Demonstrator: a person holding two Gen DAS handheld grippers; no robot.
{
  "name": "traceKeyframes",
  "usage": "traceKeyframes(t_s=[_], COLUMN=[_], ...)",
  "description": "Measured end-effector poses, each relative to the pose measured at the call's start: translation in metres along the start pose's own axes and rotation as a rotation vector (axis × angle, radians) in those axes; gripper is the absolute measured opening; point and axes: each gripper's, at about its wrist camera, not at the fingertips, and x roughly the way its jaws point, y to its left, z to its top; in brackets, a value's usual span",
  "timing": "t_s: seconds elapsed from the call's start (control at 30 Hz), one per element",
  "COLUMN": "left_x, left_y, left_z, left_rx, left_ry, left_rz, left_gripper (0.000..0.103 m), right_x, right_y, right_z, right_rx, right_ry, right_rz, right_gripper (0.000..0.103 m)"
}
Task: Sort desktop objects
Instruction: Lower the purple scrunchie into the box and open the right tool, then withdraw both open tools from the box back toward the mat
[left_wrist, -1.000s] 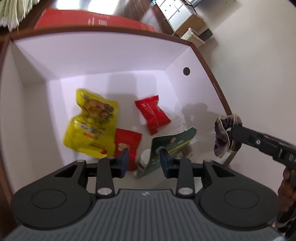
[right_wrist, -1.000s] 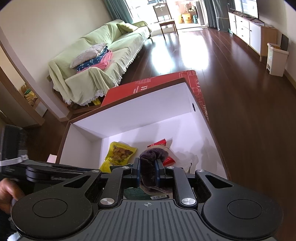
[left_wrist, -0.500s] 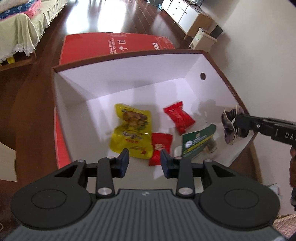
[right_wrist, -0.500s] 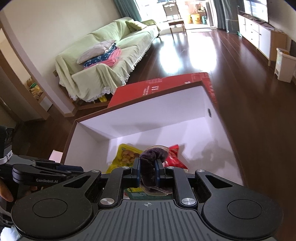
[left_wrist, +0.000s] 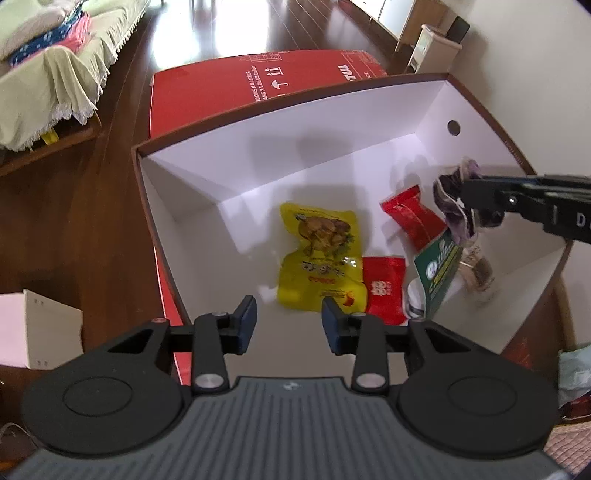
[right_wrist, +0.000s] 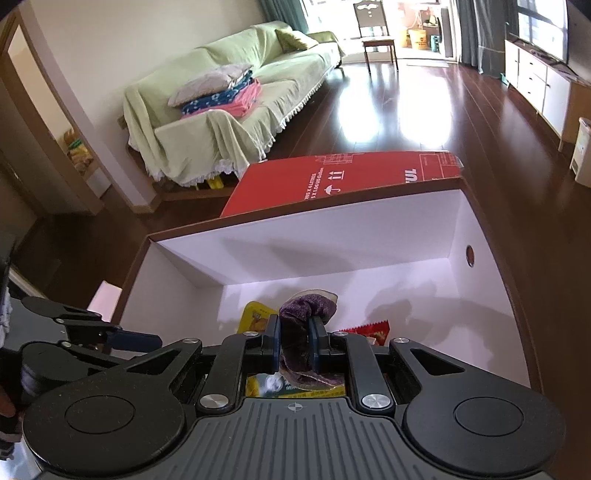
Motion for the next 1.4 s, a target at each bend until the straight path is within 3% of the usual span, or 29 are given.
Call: traceKeyframes(t_s=[0.5,0.53,0.57,0.6,0.63,1.07,1.4], left_x=[0.015,0.016,0.016,0.016,0.017,0.016,0.004], left_y=[-0.008,-0.008,-0.008,-0.008,-0.008,-0.012,-0.025], left_z=[0.012,0.013,0.013,0.014,0.014,0.016,0.015], left_rx=[0.051,0.05,0.05,0.05,0.05,0.061,0.08], left_ry=[-0.005,-0.005,-0.006,-0.006,-0.006,-0.002,-0.022], left_rz=[0.024,0.024,0.025,0.025,0.026,0.033,0.029], left_gripper=[0.039,0.039,0.04,0.041,0.041,0.043,0.047], right_x=[0.054,0.055,0.055,0.052,0.049,0.022,-0.019], right_y=[-0.012,-0.014,-0.015,-0.016,-0.017,-0.023,-0.017], right_z=[0.014,0.015,0.015,0.014,0.013,0.003,-0.009], right_rx=[-0.02,-0.019,-0.019,-0.022,-0.024,-0.02,0.002], right_ry=[0.02,0.026,0.022,-0.001,-0.023,0.006,-0.025], right_rz=[-0.078,-0.08,-0.079,-0.089,-0.099,-0.105,-0.086], right_gripper=[0.015,0.024,0.057,0.074,0.08,0.08,0.08])
